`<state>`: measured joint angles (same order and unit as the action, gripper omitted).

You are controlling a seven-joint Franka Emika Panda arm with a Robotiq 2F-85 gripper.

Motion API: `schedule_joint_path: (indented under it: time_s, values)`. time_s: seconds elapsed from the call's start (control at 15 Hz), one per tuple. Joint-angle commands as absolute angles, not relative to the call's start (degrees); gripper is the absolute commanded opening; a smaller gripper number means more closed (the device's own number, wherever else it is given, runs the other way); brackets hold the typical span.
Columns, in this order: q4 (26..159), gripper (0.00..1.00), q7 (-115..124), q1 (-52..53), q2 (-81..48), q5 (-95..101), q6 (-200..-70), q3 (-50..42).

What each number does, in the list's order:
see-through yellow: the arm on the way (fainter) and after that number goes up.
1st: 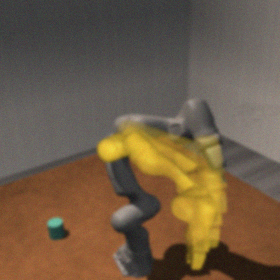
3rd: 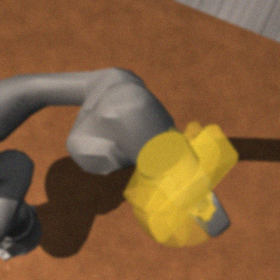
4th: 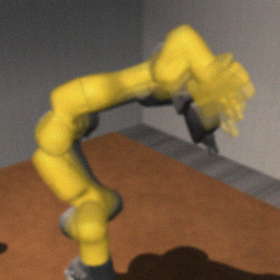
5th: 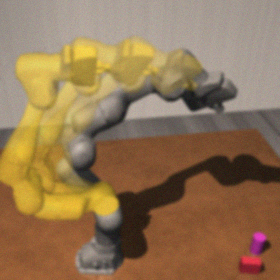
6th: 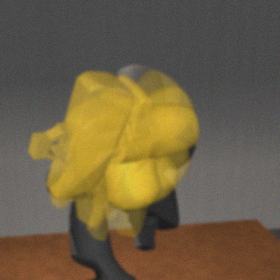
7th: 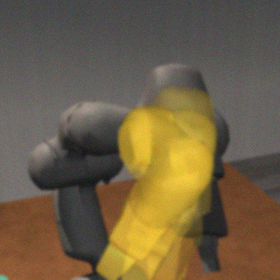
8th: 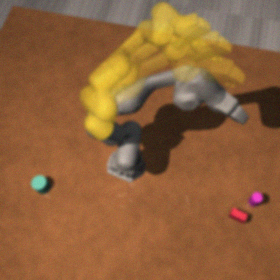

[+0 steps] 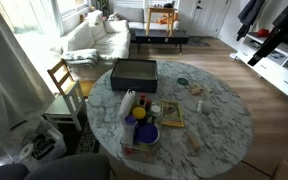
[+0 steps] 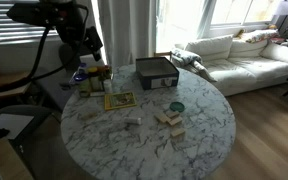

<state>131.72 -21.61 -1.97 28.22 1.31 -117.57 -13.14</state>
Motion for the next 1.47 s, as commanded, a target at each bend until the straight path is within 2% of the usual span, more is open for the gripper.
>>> schedule_joint_path:
  time_s: [0.0,0.33,0.47,0.87,1.07,1.13,1.4]
  values:
    - [131.62,1.00,-21.84,-2.56,28.13,0.99,-117.46,-12.64]
    - [131.62,1.00,-21.84,-2.56,28.13,0.99,-117.46,-12.64]
    - [129.50,1.00,-19.10,-1.02,23.55,1.59,-111.76,-9.39]
    - [127.84,1.00,0.22,1.51,8.62,1.27,-110.49,1.23]
    - [126.44,1.00,7.20,1.17,-0.19,2.06,-110.82,2.28]
    - [129.35,1.00,3.45,1.78,5.89,1.16,-111.38,2.15]
    - [126.95,1.00,5.89,1.57,-0.65,1.25,-111.45,1.98]
